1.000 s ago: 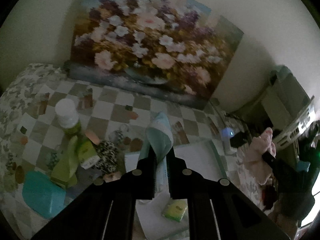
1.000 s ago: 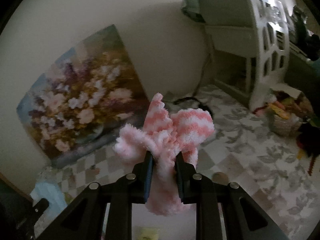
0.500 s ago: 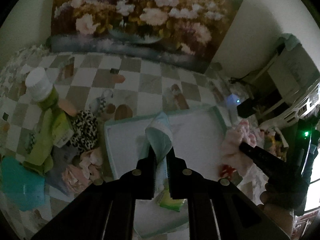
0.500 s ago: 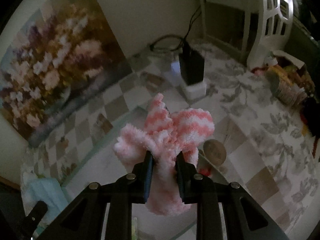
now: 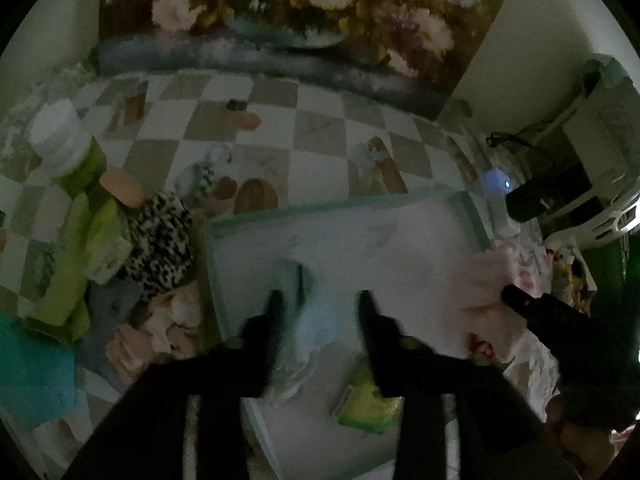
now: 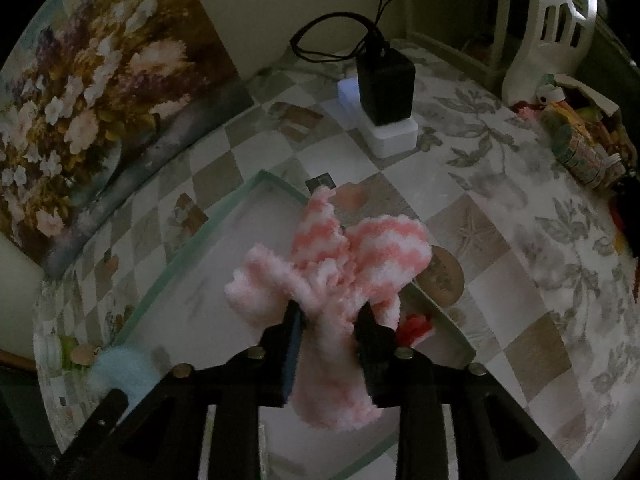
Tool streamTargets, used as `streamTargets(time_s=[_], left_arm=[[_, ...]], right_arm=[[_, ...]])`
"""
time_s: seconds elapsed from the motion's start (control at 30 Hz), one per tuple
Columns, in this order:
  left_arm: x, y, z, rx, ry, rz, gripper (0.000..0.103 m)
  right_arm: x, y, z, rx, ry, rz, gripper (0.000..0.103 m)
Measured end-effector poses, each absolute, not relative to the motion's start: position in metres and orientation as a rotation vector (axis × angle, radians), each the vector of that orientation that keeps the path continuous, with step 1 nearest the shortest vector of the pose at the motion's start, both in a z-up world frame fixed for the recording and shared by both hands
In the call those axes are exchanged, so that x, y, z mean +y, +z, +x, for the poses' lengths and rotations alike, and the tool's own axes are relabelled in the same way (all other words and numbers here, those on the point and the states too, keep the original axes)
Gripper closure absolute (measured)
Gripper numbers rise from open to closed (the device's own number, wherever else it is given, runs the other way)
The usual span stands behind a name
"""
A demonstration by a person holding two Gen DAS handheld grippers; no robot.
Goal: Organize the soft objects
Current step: 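Release the pink cloth into the tray with the right tool, then move both tools back toward the pile near the white bottle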
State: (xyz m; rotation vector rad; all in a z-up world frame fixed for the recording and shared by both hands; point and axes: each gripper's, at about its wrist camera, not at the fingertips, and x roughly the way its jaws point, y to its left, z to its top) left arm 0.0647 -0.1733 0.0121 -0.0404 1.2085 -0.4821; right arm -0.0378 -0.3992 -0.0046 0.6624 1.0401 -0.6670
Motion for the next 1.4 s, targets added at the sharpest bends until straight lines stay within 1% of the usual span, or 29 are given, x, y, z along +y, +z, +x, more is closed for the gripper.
streamTargets(time_s=[0.07, 0.13, 0.2, 0.27, 0.33, 0.37, 0.4, 0.43, 0.47, 0.5, 0.53, 0.9, 1.1, 1.4], left_arm=[[-0.172, 0.018, 0.063, 1.190, -0.478, -0.032, 0.054], [-0.171, 0.022, 0.063, 1.186, -0.483, -0.038, 0.051], [-0.170, 0.023, 0.064, 1.194, -0.471, -0.041, 0.042], [-0.168, 0.024, 0.065, 1.198, -0.455, -0.040, 0.041], [-0.165, 0.023, 0.067, 1.204, -0.441, -0.041, 0.040], [-0.163, 0.021, 0.068, 1.208, -0.430, -0.047, 0.034], [-0.161, 0.020, 0.070, 1.209, -0.420, -0.056, 0.023], [-0.158, 0.019, 0.072, 1.207, -0.408, -0.065, 0.017], [-0.153, 0.019, 0.074, 1.195, -0.379, -0.070, 0.007], [-0.150, 0.019, 0.075, 1.183, -0.358, -0.067, 0.004], [-0.146, 0.020, 0.076, 1.170, -0.335, -0.063, 0.004], [-0.104, 0.018, 0.095, 1.185, -0.250, -0.148, 0.002], [-0.071, 0.021, 0.108, 1.180, -0.207, -0.255, 0.001], [-0.018, 0.020, 0.124, 1.190, -0.080, -0.241, 0.001]], right_arm=[[-0.398, -0.001, -0.037, 1.038, -0.675, 0.647, 0.061], [-0.396, 0.002, -0.036, 1.035, -0.676, 0.637, 0.053], [-0.394, 0.004, -0.034, 1.033, -0.674, 0.624, 0.050], [-0.392, 0.006, -0.033, 1.035, -0.672, 0.609, 0.043], [-0.390, 0.007, -0.030, 1.040, -0.667, 0.598, 0.040], [-0.389, 0.007, -0.030, 1.043, -0.665, 0.594, 0.039], [-0.388, 0.006, -0.029, 1.045, -0.664, 0.589, 0.037], [-0.387, 0.006, -0.028, 1.045, -0.663, 0.580, 0.031], [-0.386, 0.007, -0.027, 1.041, -0.664, 0.568, 0.021], [-0.384, 0.007, -0.027, 1.034, -0.663, 0.551, 0.014], [-0.383, 0.009, -0.026, 1.026, -0.665, 0.530, 0.000], [-0.376, 0.011, -0.020, 1.028, -0.641, 0.515, 0.000], [-0.375, 0.013, -0.020, 1.031, -0.662, 0.499, 0.000], [-0.363, 0.012, -0.012, 1.057, -0.635, 0.459, 0.000]])
